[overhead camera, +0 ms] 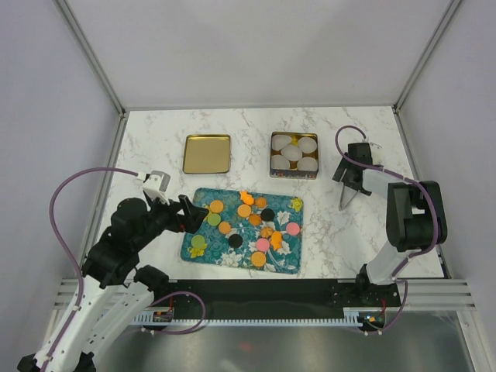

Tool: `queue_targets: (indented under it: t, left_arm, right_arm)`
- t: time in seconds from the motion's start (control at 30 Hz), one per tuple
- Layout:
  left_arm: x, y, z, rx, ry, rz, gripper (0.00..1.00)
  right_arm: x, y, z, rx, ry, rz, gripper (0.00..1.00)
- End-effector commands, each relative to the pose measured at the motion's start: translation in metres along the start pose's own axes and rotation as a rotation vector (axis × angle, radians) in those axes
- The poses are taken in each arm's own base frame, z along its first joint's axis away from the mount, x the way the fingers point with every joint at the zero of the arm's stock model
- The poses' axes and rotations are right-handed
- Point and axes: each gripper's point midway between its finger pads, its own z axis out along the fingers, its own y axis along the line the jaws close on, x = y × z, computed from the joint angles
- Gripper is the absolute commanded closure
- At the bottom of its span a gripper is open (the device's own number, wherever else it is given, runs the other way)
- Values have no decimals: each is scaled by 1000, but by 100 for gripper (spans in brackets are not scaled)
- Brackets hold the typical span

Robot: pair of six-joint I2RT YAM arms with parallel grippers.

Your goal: Pack the cookies

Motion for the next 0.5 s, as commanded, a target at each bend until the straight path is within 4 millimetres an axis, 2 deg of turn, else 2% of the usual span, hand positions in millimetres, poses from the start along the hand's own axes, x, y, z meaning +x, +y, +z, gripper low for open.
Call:
queue_targets:
  t: [0.0, 0.2, 0.27, 0.33, 0.47]
  left_arm:
    - [-4, 0, 4, 6, -13, 37, 0]
    - [-2, 1, 6, 0, -2, 36, 0]
    - [-2, 1, 6, 0, -2, 36, 0]
    - [-2, 1, 7, -1, 1, 36, 0]
    - [0, 2, 8, -4, 10, 35, 0]
  right_arm:
    - [-1, 0, 8, 0, -11, 8, 9]
    - [-1, -1, 9, -6, -7, -6, 19]
    - [-2, -1, 7, -6, -8, -11, 28]
    - [-5, 1, 2, -25, -12, -19, 39]
    - [-24, 8, -21, -80, -53, -21, 40]
